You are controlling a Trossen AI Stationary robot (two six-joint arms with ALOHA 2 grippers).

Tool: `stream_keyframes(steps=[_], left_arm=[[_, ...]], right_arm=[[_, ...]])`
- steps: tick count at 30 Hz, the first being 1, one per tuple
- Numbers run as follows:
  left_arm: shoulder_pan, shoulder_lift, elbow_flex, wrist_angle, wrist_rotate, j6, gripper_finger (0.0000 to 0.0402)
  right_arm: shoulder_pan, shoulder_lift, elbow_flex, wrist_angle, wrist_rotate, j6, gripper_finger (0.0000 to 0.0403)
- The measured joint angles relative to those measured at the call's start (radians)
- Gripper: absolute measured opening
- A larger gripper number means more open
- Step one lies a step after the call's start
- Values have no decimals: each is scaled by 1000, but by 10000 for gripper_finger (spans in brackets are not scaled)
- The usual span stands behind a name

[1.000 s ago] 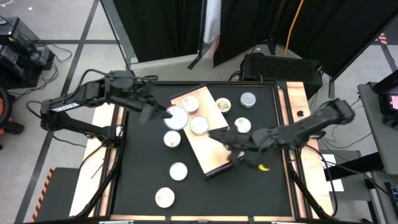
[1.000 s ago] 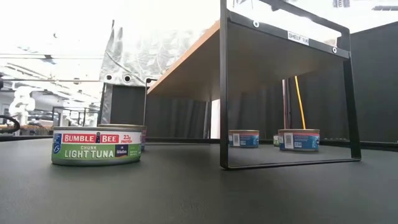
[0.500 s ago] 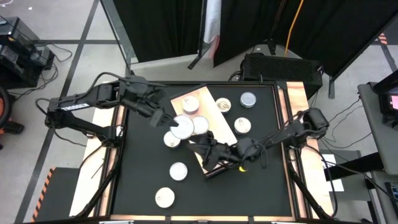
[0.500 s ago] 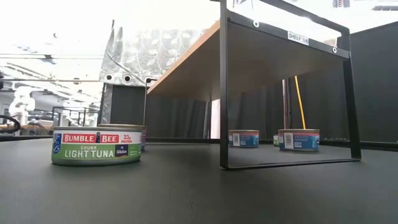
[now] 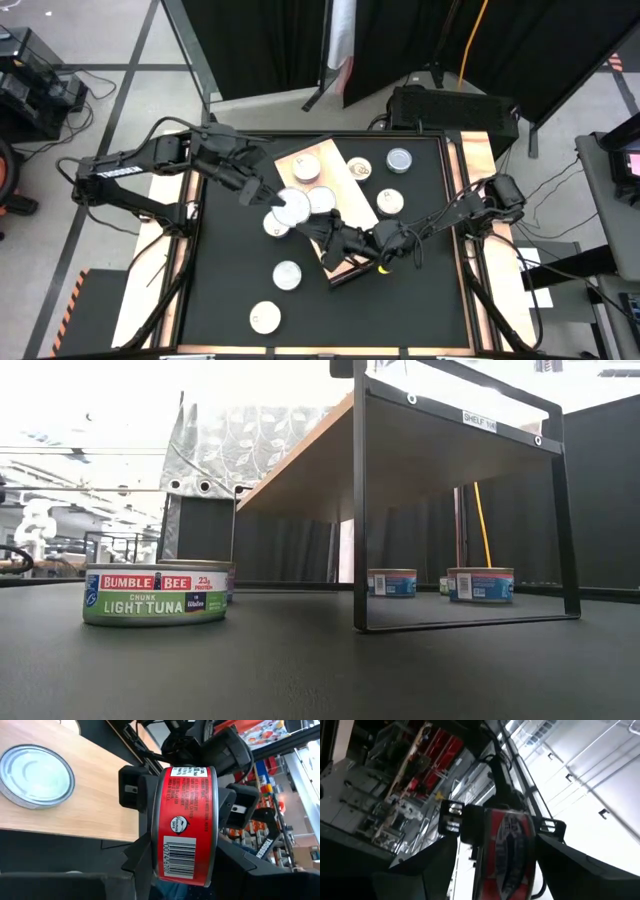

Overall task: Stack canned seafood by type on shelf
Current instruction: Put the red tuna can on the shelf

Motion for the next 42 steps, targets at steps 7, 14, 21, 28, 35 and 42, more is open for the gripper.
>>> stream_keyframes(steps=[7,14,21,28,35,42], left_arm=[[-6,6,0,-5,1,0,157],[-6,10,0,-2,-18,1,158],[-5,17,0,2,-31,14,158],[-6,17,0,3,-55,93,158],[-8,13,0,49,-41,162,205],[-1,11,6,61,-37,177,280]], right_arm=[[-3,0,0,2,1,16,256],[-8,0,0,16,0,17,212],[-22,-1,0,19,18,44,163],[-21,-1,0,18,74,69,127],[-12,-2,1,27,92,81,140],[6,-2,1,24,127,95,134]])
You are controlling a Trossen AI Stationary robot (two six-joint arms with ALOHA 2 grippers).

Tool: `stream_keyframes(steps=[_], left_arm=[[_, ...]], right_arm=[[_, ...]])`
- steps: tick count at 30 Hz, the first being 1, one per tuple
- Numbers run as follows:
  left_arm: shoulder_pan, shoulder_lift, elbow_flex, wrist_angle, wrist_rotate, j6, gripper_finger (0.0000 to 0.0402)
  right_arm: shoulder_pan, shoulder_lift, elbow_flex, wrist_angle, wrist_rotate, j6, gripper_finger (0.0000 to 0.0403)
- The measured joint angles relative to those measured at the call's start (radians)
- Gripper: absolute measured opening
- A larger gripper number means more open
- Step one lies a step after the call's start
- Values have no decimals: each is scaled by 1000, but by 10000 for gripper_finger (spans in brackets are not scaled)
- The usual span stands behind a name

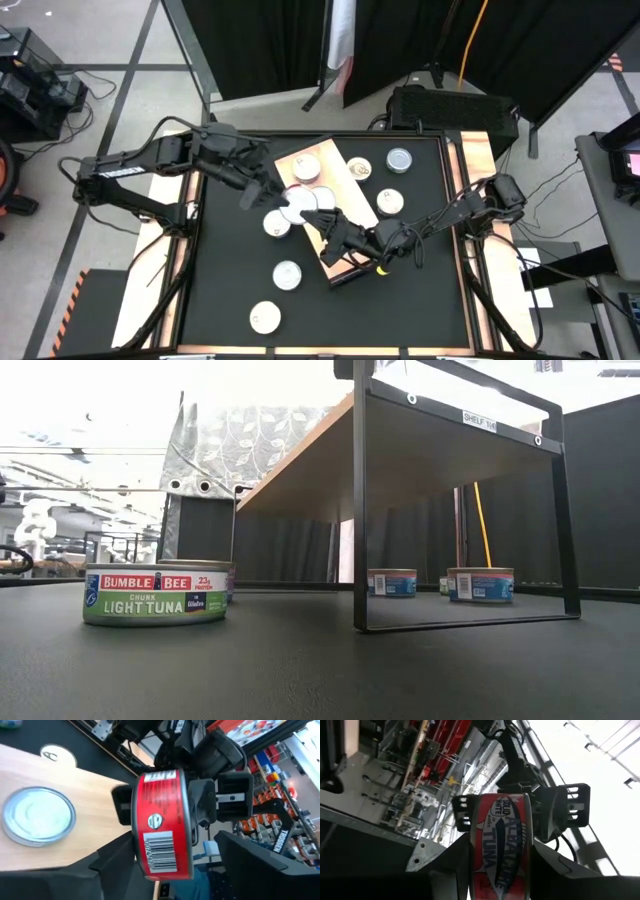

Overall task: Stack canned seafood by type on shelf
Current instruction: Put the red tuna can on the shelf

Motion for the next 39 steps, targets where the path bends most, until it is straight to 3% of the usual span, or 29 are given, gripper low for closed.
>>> stream_keyframes(steps=[6,16,19,23,29,32,36,39], left_arm=[[32,-67,6,3,-54,38,291],[68,-273,6,-9,-334,220,292],[68,-312,6,-12,-371,260,292],[67,-327,6,-11,-376,301,292],[68,-306,-17,5,-379,386,292],[68,-288,-24,23,-383,425,292],[68,-269,-24,48,-383,451,292],[68,-255,-24,75,-379,463,292]], right_arm=[[41,2,-1,-5,81,47,134],[174,-2,-1,5,287,110,135],[231,-21,-1,17,376,127,135],[314,-82,-4,27,500,263,135],[432,-185,-21,5,489,521,135],[472,-234,-27,-5,511,477,135],[513,-349,-17,58,444,367,135],[512,-460,-13,34,407,390,135]])
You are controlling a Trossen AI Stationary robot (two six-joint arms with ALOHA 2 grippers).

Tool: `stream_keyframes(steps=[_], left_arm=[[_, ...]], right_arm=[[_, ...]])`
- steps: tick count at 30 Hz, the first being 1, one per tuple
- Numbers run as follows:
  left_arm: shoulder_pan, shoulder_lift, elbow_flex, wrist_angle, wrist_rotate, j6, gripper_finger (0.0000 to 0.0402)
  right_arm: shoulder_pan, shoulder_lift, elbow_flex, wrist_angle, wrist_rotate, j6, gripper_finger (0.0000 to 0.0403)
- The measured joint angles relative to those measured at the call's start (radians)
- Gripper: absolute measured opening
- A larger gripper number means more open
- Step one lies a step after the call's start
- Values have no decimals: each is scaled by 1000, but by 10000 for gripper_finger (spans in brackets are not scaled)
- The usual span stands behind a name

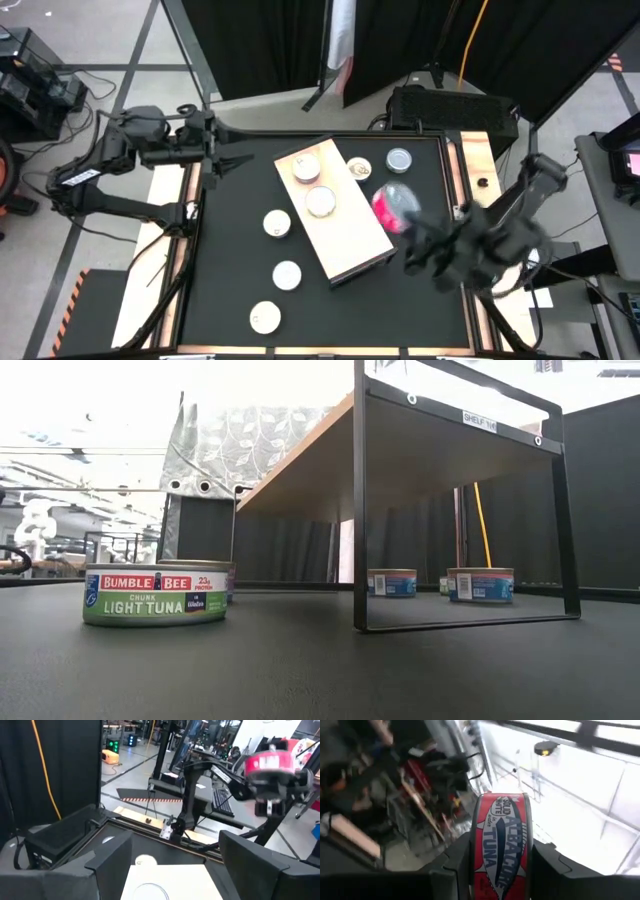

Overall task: Stack canned seafood by type on shelf
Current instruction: Put the red tuna can on the shelf

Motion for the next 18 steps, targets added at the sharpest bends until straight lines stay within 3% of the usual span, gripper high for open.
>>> stream_keyframes(steps=[4,7,11,14,18], left_arm=[[-2,5,0,22,5,18,292],[-9,12,0,21,5,24,292],[-29,23,0,20,4,26,292],[-43,41,0,20,-7,46,292],[-57,74,0,22,-43,71,292]], right_arm=[[-8,-112,-2,-305,-53,174,135],[-23,-190,-1,-624,-83,427,135],[-47,-241,-2,-1010,-299,796,135],[-89,-241,-3,-1151,-448,953,135],[-164,-180,-2,-1201,-558,1009,135]])
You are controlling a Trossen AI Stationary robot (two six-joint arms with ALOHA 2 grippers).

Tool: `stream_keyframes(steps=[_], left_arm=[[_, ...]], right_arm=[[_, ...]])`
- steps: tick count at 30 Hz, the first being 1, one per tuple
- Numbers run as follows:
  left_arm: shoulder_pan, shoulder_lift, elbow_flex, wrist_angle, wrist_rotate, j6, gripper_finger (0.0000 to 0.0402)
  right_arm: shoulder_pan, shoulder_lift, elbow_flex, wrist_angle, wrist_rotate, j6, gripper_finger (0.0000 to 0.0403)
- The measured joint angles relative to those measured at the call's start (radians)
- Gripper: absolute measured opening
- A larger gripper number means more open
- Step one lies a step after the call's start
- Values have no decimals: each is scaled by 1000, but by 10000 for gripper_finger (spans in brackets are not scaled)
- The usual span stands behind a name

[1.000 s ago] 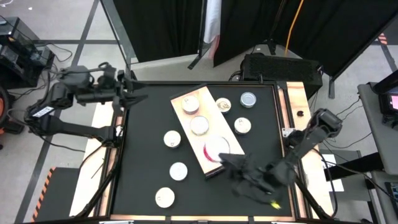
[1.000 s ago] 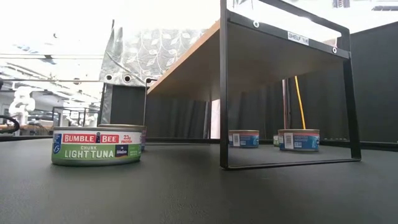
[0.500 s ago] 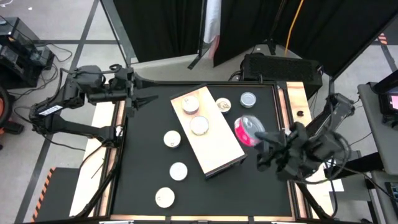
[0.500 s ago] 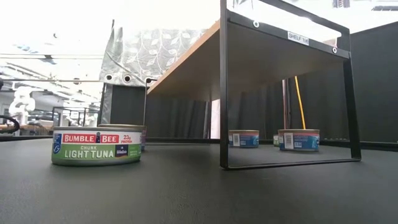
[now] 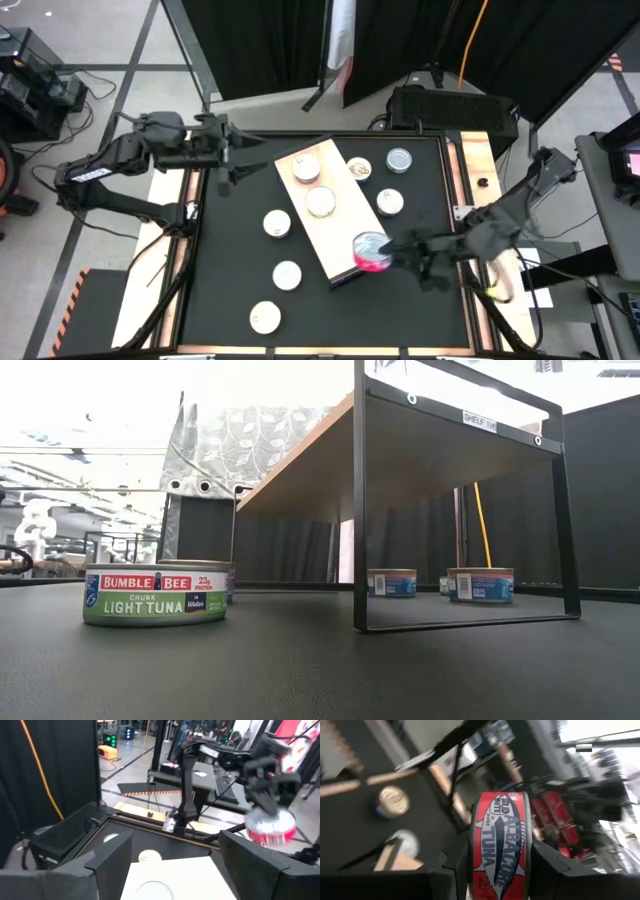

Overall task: Stack canned seafood by type on shelf
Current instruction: Put the red tuna can on the shelf

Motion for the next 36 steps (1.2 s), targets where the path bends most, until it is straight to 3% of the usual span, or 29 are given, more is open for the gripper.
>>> stream_keyframes(steps=[6,15,29,36], left_arm=[[-12,62,0,7,-10,1,292],[-17,100,0,7,-12,7,292],[-15,99,0,6,-28,27,292],[-16,99,0,5,-31,27,292]], right_arm=[[-117,152,0,-5,0,-37,135],[-206,300,0,-78,-4,63,135],[-237,329,0,-128,-9,150,137],[-250,333,1,-140,-38,169,173]])
